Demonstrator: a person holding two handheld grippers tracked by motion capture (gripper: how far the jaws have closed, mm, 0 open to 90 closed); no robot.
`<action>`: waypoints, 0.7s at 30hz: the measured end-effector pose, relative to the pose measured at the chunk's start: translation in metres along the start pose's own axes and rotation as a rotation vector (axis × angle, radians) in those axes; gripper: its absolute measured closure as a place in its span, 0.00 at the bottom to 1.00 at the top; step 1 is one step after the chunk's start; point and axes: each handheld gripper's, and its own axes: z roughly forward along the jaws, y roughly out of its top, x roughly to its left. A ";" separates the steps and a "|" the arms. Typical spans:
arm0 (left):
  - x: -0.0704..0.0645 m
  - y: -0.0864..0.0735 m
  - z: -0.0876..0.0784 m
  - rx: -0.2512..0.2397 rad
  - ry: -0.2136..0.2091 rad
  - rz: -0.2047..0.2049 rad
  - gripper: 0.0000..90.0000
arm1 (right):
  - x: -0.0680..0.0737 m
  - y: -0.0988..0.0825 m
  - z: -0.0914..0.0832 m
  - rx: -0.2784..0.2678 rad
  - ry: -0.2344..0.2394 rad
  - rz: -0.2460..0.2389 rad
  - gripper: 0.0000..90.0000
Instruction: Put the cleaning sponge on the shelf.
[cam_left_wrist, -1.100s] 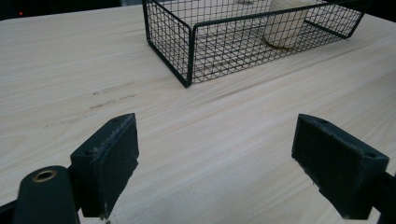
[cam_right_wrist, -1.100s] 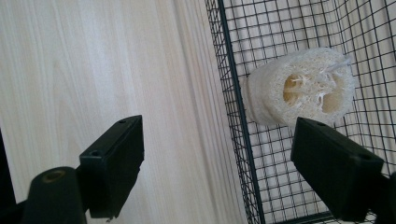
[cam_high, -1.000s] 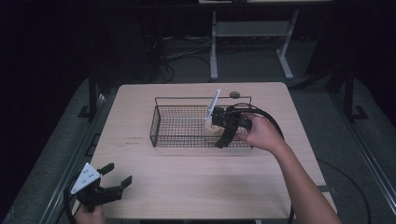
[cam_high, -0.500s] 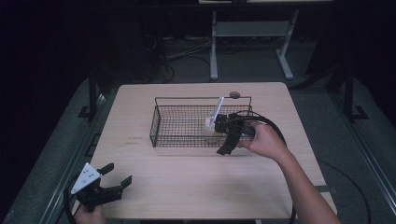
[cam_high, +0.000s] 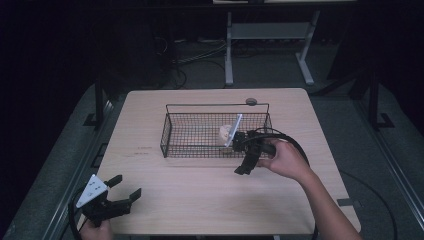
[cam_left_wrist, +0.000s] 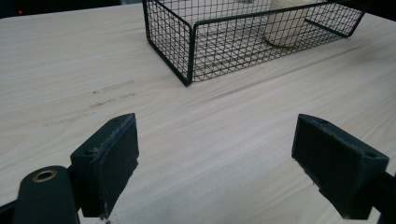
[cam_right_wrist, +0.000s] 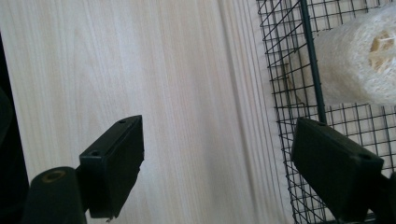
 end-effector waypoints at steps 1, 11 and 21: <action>0.000 0.000 0.000 0.000 0.000 0.000 0.15 | 0.000 0.000 0.000 0.000 0.000 0.000 0.19; -0.001 0.000 0.000 0.004 0.000 0.003 0.15 | 0.005 -0.015 0.007 -0.008 0.009 0.017 0.19; -0.001 0.000 0.000 0.005 -0.002 0.003 0.15 | 0.009 -0.029 0.013 -0.024 0.002 0.043 0.19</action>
